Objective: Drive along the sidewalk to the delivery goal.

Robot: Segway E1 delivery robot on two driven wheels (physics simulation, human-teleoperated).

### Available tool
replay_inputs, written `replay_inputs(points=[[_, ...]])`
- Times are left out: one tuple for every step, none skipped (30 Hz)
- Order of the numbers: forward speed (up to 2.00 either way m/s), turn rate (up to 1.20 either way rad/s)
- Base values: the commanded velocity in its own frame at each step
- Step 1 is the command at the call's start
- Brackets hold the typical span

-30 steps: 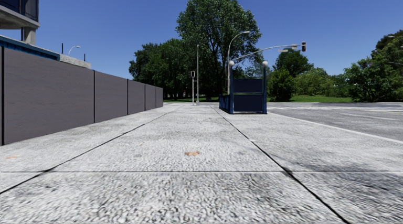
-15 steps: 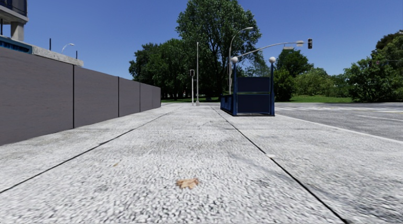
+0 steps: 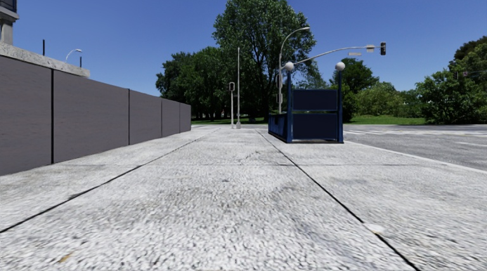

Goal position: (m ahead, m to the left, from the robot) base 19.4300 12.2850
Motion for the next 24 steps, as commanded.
replay_inputs(points=[[2.00, 0.00], [2.00, 0.00], [2.00, 0.00], [2.00, 0.00], [2.00, 0.00], [2.00, 0.00], [2.00, 0.00], [2.00, 0.00], [2.00, 0.00], [2.00, 0.00], [2.00, 0.00], [2.00, 0.00], [2.00, 0.00], [2.00, 0.00], [2.00, 0.00], [2.00, 0.00], [2.00, 0.00], [2.00, 0.00], [2.00, 0.00], [2.00, 0.00], [2.00, 0.00], [2.00, 0.00], [2.00, 0.00], [2.00, 0.00]])
